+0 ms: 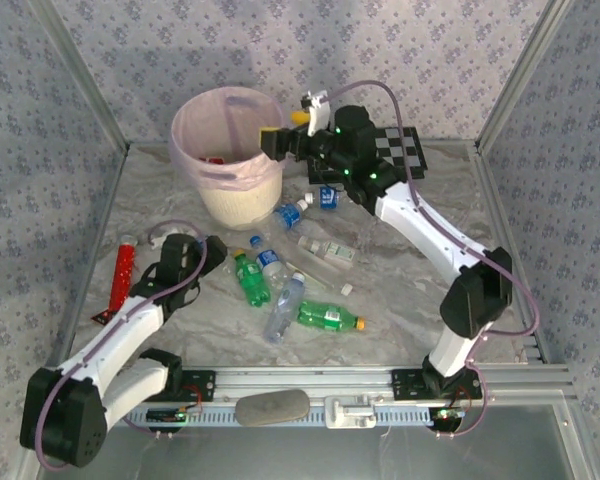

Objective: Put the plastic bottles in the bin

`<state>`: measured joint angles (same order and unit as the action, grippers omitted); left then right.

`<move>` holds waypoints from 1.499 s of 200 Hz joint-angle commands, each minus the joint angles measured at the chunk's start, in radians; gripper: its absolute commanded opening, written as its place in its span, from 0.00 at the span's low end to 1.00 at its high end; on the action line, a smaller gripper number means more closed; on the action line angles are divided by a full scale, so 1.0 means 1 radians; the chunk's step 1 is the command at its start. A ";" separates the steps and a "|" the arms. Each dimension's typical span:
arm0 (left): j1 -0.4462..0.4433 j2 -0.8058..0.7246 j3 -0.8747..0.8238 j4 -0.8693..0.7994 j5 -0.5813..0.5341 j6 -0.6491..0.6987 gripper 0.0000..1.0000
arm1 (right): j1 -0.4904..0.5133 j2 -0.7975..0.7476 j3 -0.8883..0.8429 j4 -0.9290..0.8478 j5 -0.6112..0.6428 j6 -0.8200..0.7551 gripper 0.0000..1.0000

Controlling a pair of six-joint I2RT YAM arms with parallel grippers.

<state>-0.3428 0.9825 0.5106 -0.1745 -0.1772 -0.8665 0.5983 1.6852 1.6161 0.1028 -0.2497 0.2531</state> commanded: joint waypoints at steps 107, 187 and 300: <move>-0.078 0.314 0.138 -0.002 -0.132 -0.124 1.00 | -0.072 -0.211 -0.485 -0.208 0.250 0.043 0.99; -0.094 0.428 0.137 0.053 -0.124 -0.157 0.89 | -0.071 -0.198 -0.486 -0.183 0.284 0.032 0.99; -0.094 0.435 0.086 0.100 -0.159 -0.157 0.55 | -0.071 -0.193 -0.474 -0.203 0.279 0.041 0.99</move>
<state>-0.4332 1.4147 0.6159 -0.0830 -0.3084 -1.0218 0.5297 1.4921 1.1114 -0.0975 0.0128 0.2802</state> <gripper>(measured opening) 0.591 0.990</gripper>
